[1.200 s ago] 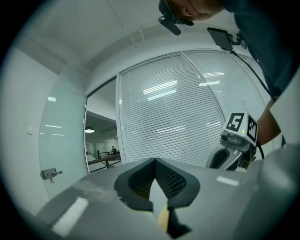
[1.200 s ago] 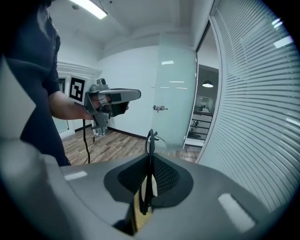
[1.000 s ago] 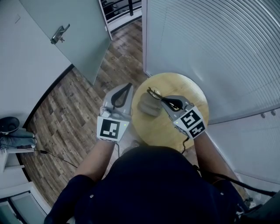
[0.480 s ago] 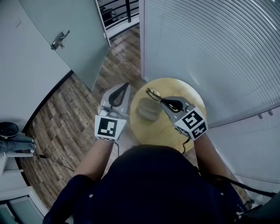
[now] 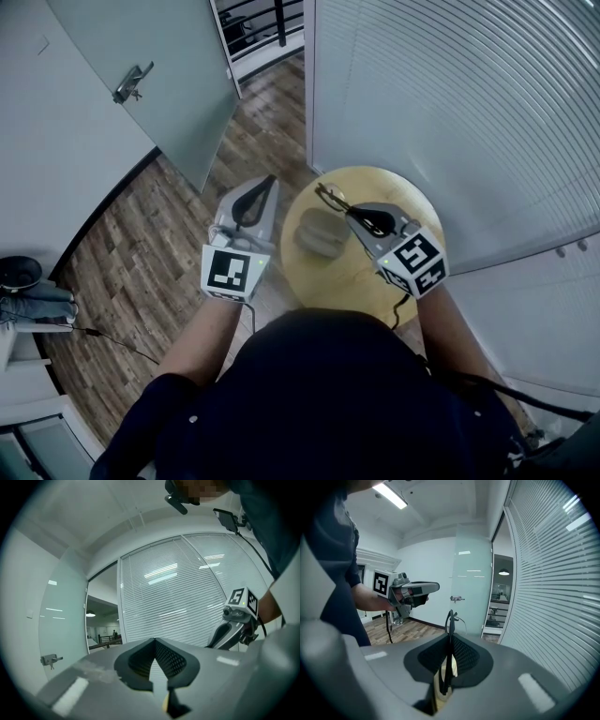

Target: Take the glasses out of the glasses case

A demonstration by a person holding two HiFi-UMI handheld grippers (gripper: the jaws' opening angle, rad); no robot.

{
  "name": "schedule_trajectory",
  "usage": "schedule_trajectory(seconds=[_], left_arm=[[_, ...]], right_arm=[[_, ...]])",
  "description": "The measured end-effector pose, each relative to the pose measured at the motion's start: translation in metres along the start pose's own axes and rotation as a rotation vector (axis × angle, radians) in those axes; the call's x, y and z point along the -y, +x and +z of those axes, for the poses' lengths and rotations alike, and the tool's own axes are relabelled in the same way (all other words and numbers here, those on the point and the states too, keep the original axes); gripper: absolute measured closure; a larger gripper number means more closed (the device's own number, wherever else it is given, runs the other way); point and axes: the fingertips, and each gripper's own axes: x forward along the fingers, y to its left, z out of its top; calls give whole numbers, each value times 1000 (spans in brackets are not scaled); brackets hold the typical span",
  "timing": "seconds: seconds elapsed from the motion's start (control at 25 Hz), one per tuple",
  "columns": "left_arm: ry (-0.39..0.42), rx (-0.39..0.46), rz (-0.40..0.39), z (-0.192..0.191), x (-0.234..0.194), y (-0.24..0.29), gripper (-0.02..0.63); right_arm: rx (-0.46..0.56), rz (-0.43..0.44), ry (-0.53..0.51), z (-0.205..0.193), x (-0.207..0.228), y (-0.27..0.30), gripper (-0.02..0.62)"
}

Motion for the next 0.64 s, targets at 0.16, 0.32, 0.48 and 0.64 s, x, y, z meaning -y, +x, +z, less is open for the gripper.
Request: schedule_trajectory(seconds=[0.16,0.32,0.48,0.64], left_arm=[[12,0,-4,0,1,-4,600],[-18,-3,-1,-2,-1,-1,600],[-4,-5,-14,-5,-2,2,600],[24,-7,-28,-7,-4,5,600]], right_arm=[[6,-5,-5,1,-2,0,560],[16,-32,10,3,10,4,561],[31,-58,11,7,18,3,561],[46,-83,10,10,25,2,561]])
